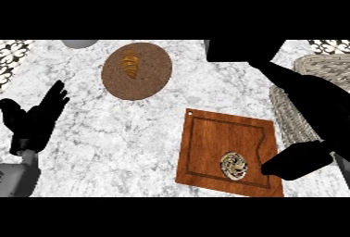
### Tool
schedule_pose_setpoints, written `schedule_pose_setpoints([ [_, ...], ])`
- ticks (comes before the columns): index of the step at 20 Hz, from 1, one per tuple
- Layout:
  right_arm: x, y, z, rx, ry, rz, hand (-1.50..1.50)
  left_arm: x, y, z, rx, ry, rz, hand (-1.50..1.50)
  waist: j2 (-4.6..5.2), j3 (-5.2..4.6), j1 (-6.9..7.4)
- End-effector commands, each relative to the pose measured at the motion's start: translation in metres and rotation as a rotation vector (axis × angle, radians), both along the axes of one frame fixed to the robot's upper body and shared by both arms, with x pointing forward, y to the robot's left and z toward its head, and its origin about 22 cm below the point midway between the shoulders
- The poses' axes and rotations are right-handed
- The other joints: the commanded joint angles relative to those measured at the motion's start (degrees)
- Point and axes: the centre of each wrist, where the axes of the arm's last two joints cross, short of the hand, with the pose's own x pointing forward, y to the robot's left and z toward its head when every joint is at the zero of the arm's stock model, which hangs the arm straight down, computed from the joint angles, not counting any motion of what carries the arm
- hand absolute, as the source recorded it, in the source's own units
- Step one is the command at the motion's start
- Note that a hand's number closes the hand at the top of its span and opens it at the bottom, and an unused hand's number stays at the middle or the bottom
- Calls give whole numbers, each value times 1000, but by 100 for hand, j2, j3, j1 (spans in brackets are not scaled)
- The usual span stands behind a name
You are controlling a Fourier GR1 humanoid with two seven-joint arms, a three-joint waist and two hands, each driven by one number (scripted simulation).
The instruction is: Pick the cupcake from the cutting board and place it in the basket
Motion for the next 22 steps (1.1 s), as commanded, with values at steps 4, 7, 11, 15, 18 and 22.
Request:
schedule_pose_setpoints([
  [4, -35, -39, 19, 9, 147, -1, -150, -5, 7, -15, -9, -20, 23, 0, 33, 10, -4],
  [7, -64, -53, 7, 78, 110, -25, -150, 13, 5, 13, 7, -5, -5, 0, 44, 18, 9],
  [11, -79, -72, -6, 138, 45, -51, -150, 10, 0, 2, -1, 5, -23, 0, 57, 20, 63],
  [15, -92, -77, -29, 155, 42, -41, -150, 1, -1, 21, -5, -27, -9, 0, 52, 23, 106],
  [18, -93, -59, -57, 173, 15, -56, -150, 6, 10, 10, -4, -9, -17, 0, 65, 22, 111],
  [22, -83, -50, -95, 174, -43, -34, -150, 14, -16, -10, 6, -10, -26, 0, 72, 23, 89],
])
